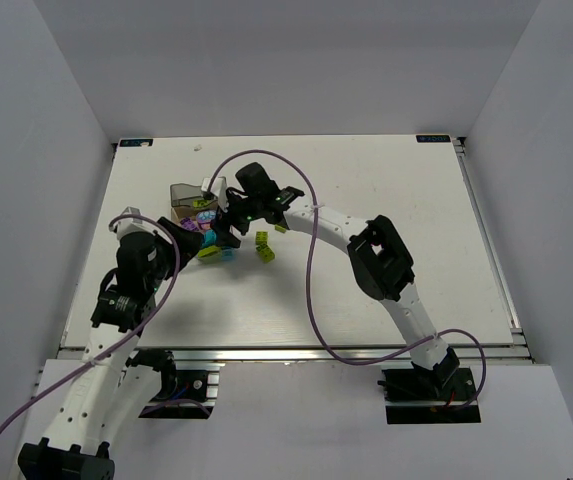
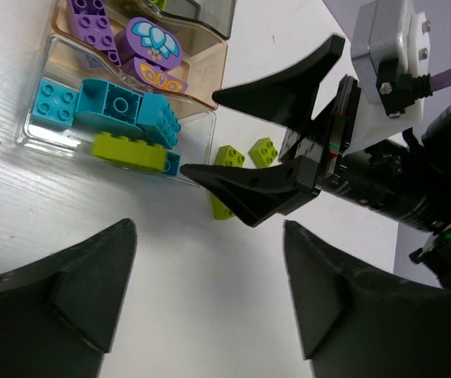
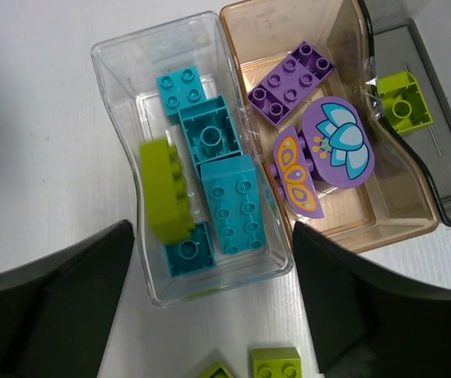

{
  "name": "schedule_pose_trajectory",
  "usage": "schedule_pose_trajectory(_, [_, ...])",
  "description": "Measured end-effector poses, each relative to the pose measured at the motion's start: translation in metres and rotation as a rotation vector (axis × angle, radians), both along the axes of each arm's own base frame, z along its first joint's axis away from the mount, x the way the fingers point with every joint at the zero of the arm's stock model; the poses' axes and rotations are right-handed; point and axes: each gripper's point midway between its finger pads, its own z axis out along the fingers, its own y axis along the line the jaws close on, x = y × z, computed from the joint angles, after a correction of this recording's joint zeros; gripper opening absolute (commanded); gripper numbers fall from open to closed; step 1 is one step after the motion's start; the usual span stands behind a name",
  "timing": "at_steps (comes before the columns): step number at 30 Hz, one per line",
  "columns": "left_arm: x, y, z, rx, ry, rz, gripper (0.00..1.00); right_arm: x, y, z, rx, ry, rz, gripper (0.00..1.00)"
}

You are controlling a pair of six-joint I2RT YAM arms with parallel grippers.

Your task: Sort the legos into containers by color

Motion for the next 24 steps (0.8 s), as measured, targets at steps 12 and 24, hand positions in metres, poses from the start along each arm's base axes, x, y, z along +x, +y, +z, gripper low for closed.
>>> schedule_pose_trajectory(12, [0.014, -0.031, -0.002, -0.067, 0.047, -0.13, 0.29, 0.01, -0.074, 0.081, 0.075, -0.097, -0.042, 0.52])
schedule_pose_trajectory(24, [0.032, -0.135, -0.018, 0.075, 0.222, -0.3, 0.69, 0.02, -0.236, 0.106, 0.094, -0.019, -0.272, 0.88])
